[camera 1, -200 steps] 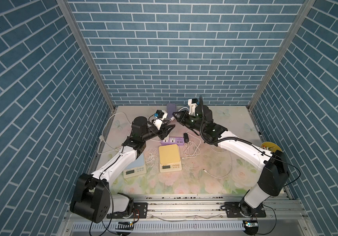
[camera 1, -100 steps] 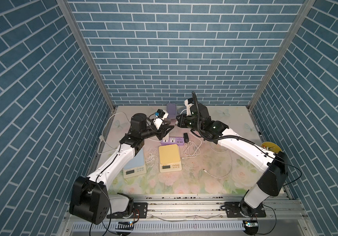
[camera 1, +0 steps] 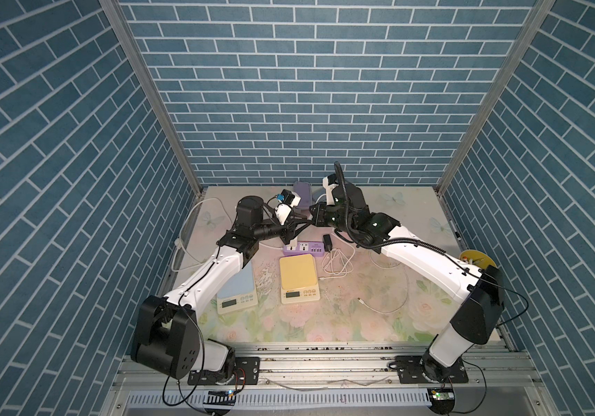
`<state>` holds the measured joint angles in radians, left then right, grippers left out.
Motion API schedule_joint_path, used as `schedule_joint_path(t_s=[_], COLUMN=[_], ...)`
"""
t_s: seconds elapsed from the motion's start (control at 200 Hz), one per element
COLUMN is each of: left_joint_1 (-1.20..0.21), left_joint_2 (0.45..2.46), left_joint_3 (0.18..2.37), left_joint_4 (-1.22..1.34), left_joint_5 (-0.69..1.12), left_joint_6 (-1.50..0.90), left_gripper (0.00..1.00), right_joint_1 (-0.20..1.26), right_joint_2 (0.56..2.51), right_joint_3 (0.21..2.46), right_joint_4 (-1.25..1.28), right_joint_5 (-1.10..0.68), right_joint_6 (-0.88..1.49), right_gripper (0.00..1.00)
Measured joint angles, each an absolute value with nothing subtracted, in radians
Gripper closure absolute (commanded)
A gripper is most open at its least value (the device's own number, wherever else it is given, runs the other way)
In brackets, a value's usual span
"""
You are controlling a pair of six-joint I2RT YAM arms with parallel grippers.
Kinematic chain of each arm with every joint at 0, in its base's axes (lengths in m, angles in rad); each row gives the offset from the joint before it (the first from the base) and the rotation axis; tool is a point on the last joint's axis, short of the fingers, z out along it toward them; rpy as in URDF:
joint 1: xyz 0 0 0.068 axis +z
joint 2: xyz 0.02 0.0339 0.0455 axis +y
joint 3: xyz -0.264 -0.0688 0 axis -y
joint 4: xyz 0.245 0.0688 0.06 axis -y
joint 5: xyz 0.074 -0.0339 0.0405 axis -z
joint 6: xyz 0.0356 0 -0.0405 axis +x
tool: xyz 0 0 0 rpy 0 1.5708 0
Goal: Charge the electronic scale
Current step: Adjust the charging cable.
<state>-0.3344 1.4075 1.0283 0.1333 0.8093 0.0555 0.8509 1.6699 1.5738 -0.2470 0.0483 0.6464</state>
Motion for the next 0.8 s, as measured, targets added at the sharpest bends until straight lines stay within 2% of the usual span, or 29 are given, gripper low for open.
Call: schedule_joint_path(t_s=[0.06, 0.12, 0.165, 0.195, 0.24, 0.28, 0.34, 0.555, 0.8], left_joint_1=[-0.337, -0.339, -0.339, -0.339, -0.339, -0.338, -0.333, -0.311, -0.310], left_joint_2=[1.414, 1.415, 1.414, 1.412, 1.410, 1.407, 1.400, 1.380, 1.380], left_joint_3=[1.029, 1.030, 1.030, 1.030, 1.030, 1.030, 1.030, 1.030, 1.030], left_joint_4=[0.132, 0.128, 0.127, 0.123, 0.117, 0.105, 0.086, 0.065, 0.076], left_joint_5=[0.817, 0.817, 0.817, 0.818, 0.818, 0.818, 0.823, 0.846, 0.855], left_joint_6=[0.050, 0.052, 0.060, 0.066, 0.078, 0.091, 0.113, 0.167, 0.165], left_gripper=[1.00, 1.00, 1.00, 1.00, 1.00, 1.00, 1.00, 1.00, 1.00], right_joint_1=[0.851, 0.850, 0.850, 0.849, 0.839, 0.831, 0.809, 0.725, 0.748], right_joint_2=[1.670, 1.670, 1.670, 1.670, 1.670, 1.670, 1.670, 1.645, 1.642], right_joint_3=[1.574, 1.574, 1.574, 1.574, 1.574, 1.574, 1.573, 1.522, 1.491], right_joint_4=[-0.245, -0.248, -0.246, -0.247, -0.246, -0.246, -0.243, -0.218, -0.156], right_joint_5=[0.049, 0.049, 0.046, 0.040, 0.020, -0.010, -0.077, -0.249, -0.360], right_joint_6=[0.647, 0.647, 0.647, 0.645, 0.640, 0.639, 0.631, 0.661, 0.746], right_gripper=[1.00, 1.00, 0.85, 0.70, 0.57, 0.50, 0.47, 0.47, 0.63])
